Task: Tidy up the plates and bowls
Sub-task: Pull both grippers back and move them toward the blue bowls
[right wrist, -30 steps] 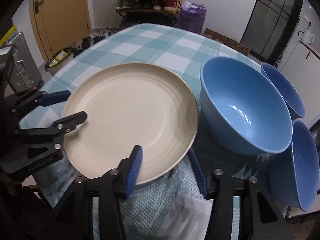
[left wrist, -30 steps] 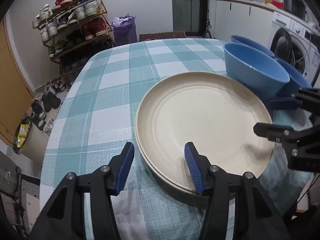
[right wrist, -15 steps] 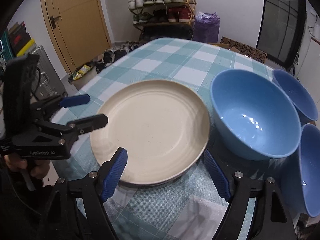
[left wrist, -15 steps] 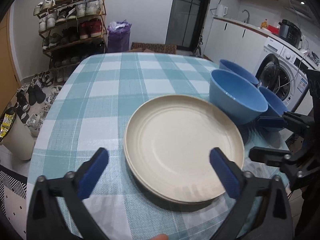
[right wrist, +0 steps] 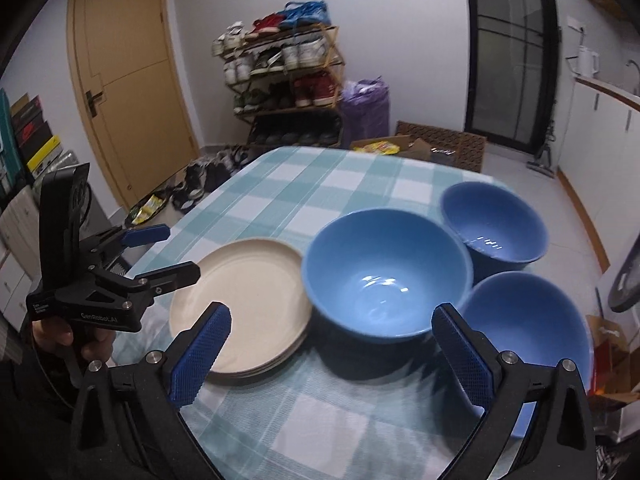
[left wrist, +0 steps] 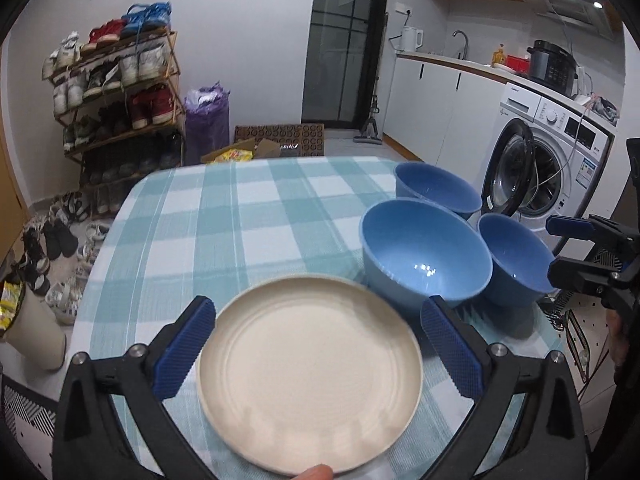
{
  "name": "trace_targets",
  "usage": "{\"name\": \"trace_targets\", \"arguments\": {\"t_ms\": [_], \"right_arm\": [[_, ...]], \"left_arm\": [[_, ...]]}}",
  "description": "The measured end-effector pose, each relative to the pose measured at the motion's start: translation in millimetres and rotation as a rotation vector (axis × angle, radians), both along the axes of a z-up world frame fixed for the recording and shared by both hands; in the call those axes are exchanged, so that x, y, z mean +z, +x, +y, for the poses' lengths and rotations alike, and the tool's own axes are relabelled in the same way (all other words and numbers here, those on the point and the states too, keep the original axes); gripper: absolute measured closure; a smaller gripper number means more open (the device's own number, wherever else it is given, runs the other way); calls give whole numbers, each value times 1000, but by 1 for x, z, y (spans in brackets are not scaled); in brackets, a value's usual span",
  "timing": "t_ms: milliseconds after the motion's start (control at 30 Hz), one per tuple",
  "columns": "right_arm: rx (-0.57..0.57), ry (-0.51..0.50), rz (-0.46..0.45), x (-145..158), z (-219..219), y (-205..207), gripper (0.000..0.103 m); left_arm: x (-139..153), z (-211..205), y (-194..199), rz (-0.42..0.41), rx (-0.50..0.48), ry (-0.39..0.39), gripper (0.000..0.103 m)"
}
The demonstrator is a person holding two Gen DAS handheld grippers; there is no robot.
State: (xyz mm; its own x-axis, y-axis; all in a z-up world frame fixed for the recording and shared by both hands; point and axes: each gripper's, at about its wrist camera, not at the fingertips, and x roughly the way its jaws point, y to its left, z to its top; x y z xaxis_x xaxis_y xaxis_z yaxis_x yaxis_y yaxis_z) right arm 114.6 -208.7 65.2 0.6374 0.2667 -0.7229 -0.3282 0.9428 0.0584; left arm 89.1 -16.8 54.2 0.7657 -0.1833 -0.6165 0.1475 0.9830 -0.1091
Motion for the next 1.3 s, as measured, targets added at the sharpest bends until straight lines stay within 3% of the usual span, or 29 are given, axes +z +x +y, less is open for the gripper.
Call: {"name": "trace_targets", "arguments": {"t_ms": [333,867,1300], "right_arm": [[-158,13,-69,36,-68,17,1],[-352,-1,-24,68,-163,72,1],[-395,23,76,26,-180,125,1]], "left_arm": [[26,-43,54,-41,-53,12,0],[45,-93,148,-24,-114,56,0],[21,-123,196,57,-148,98,0]]}}
